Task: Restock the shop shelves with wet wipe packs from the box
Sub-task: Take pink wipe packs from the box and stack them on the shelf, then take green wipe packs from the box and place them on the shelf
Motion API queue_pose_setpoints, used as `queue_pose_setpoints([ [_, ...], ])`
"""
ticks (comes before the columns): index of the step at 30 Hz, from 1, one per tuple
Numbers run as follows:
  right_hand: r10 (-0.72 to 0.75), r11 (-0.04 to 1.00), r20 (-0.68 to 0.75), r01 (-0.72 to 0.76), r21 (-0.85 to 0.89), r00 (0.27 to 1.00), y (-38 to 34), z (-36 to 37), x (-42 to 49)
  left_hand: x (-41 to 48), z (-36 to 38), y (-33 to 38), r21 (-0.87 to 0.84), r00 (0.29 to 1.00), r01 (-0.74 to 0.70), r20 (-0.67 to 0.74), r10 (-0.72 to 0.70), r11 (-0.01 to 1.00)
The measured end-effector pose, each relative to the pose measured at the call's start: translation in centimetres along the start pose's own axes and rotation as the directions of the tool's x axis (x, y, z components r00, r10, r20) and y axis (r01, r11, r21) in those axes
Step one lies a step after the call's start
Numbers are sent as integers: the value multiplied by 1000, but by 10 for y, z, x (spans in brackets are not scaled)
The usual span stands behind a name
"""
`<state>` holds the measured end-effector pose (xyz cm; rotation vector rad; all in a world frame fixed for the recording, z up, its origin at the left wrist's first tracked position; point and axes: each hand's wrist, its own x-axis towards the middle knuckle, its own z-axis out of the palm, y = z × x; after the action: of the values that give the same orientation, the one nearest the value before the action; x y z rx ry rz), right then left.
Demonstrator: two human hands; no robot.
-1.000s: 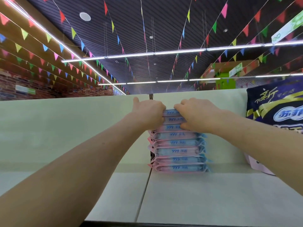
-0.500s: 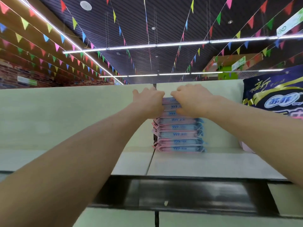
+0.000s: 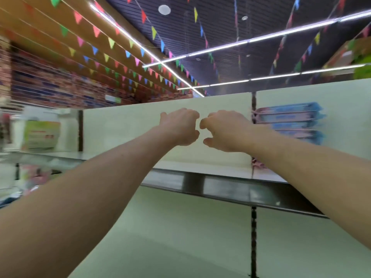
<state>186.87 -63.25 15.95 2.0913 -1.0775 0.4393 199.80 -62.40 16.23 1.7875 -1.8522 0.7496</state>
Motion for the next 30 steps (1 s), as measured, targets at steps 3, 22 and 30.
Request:
queue_pose_setpoints([
  [3, -57, 993, -51, 62, 102, 997, -30, -11, 8, -28, -16, -26, 88, 995, 94, 21, -96, 992],
  [22, -646, 443, -367, 720, 534, 669, -257, -94, -153, -361, -122, -31, 550, 551, 648, 138, -823, 527],
  [30, -801, 60, -481, 847, 528, 357, -349, -160, -293, -538, -192, 28, 598, 198, 774, 81, -977, 207],
])
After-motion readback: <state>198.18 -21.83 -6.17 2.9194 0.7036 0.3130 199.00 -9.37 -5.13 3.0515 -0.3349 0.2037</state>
